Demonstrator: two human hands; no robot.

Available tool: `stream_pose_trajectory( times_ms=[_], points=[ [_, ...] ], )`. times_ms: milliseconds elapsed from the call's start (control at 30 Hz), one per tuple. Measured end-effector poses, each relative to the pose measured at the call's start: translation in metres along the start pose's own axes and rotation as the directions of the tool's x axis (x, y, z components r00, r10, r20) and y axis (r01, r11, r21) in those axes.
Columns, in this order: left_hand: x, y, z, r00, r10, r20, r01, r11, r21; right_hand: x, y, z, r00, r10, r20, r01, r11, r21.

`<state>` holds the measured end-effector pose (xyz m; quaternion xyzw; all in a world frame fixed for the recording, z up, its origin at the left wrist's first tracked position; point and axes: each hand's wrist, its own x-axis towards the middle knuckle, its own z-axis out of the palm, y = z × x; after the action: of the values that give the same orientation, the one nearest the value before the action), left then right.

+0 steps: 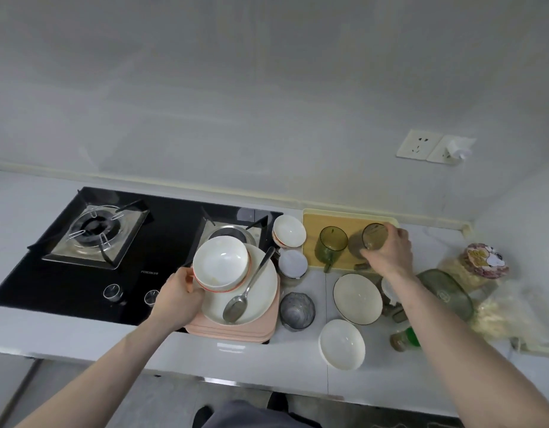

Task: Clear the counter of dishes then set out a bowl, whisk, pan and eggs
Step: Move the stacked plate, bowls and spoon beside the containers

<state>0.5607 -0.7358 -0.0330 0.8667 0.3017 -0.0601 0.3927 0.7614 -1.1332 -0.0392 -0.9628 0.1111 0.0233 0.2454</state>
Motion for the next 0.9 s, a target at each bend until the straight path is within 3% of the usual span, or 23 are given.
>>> stream_pose_trajectory(
  times_ms=[267, 667, 733, 800, 833, 900],
  points=[
    [0.004, -0.003, 0.014, 0.999, -0.034, -0.042, 0.034, 0.999, -0.005, 0.063, 0.014, 0.027, 0.992, 0.054, 0.114, -0.033, 0.984, -0.173],
    [0.005, -0.005, 0.022, 0.994, -0.032, -0.101, 0.033, 0.999, 0.008, 0.077, 0.003, 0.039, 0.978, 0.073, 0.193, -0.039, 0.984, -0.173],
    [0.006, -0.006, 0.022, 0.995, -0.014, -0.101, 0.015, 1.0, 0.016, 0.06, -0.006, 0.031, 0.997, -0.016, 0.074, 0.024, 0.994, -0.108],
    [0.007, -0.007, 0.022, 0.995, 0.002, -0.099, -0.001, 1.0, 0.011, 0.025, -0.019, 0.029, 0.967, -0.24, -0.087, 0.244, 0.969, 0.037],
    [0.006, -0.007, 0.021, 0.995, 0.006, -0.097, -0.005, 1.0, 0.013, 0.003, -0.026, 0.031, 0.931, -0.352, -0.097, 0.361, 0.925, 0.115],
    [0.007, -0.009, 0.02, 0.995, 0.014, -0.095, -0.012, 1.0, 0.024, -0.043, -0.037, 0.043, 0.845, -0.529, 0.078, 0.508, 0.839, 0.194]
  ],
)
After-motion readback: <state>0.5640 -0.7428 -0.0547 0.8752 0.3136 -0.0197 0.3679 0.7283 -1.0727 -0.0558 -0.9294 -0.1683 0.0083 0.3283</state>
